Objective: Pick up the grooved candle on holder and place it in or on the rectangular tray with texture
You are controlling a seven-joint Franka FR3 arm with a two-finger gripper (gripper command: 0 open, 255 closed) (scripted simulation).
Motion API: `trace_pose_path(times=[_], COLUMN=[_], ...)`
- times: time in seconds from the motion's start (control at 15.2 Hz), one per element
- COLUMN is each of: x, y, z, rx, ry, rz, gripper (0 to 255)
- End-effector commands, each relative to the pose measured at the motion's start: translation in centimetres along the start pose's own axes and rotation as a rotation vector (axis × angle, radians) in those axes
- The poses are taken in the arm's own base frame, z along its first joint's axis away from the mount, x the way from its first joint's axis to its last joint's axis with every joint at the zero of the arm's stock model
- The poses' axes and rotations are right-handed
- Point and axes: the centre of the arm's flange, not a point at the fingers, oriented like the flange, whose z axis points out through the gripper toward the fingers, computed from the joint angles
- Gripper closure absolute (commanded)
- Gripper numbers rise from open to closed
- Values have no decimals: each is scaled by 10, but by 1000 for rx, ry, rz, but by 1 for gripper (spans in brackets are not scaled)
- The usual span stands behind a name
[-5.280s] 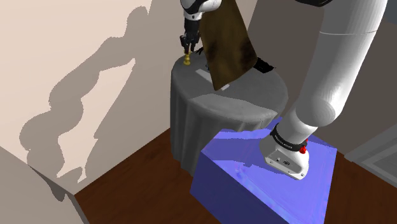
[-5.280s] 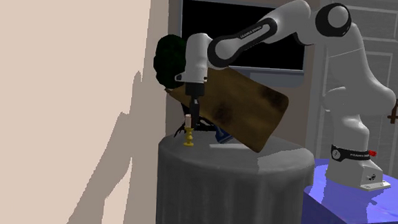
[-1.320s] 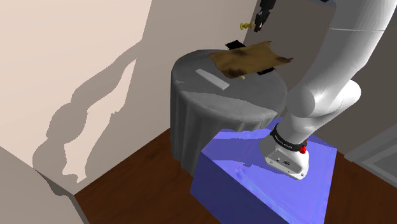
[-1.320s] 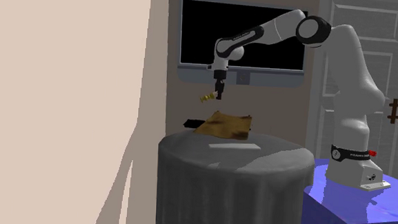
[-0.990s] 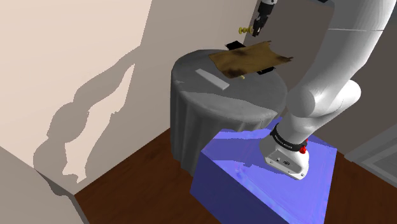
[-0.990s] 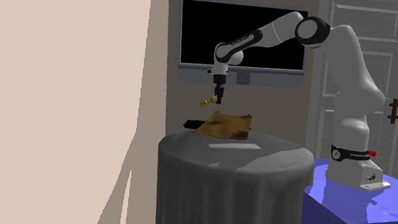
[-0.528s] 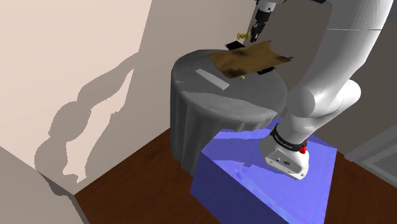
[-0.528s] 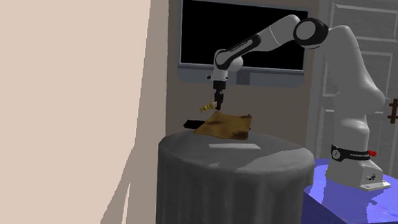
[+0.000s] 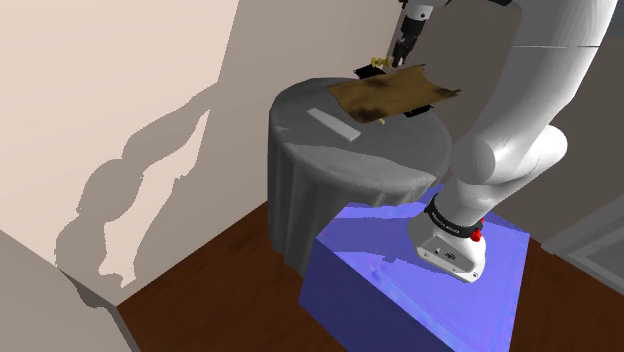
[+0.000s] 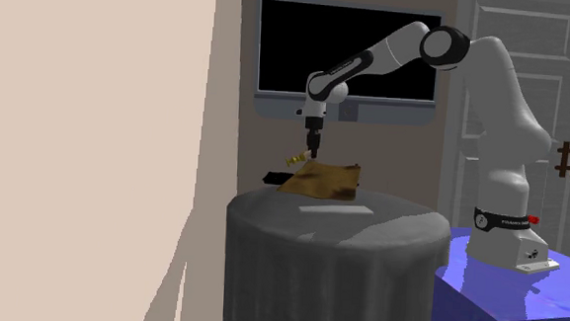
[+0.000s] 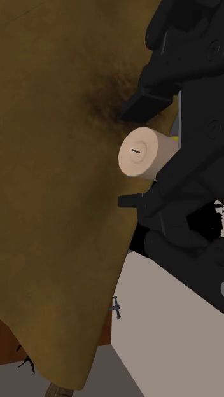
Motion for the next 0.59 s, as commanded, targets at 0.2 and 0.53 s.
trace_pose_path(times=[0.2, 0.53], x=[0, 0], y=[0, 0], z=[0, -50], rx=[0, 0], ry=[0, 0], rz=[0, 0], gripper=[0, 0])
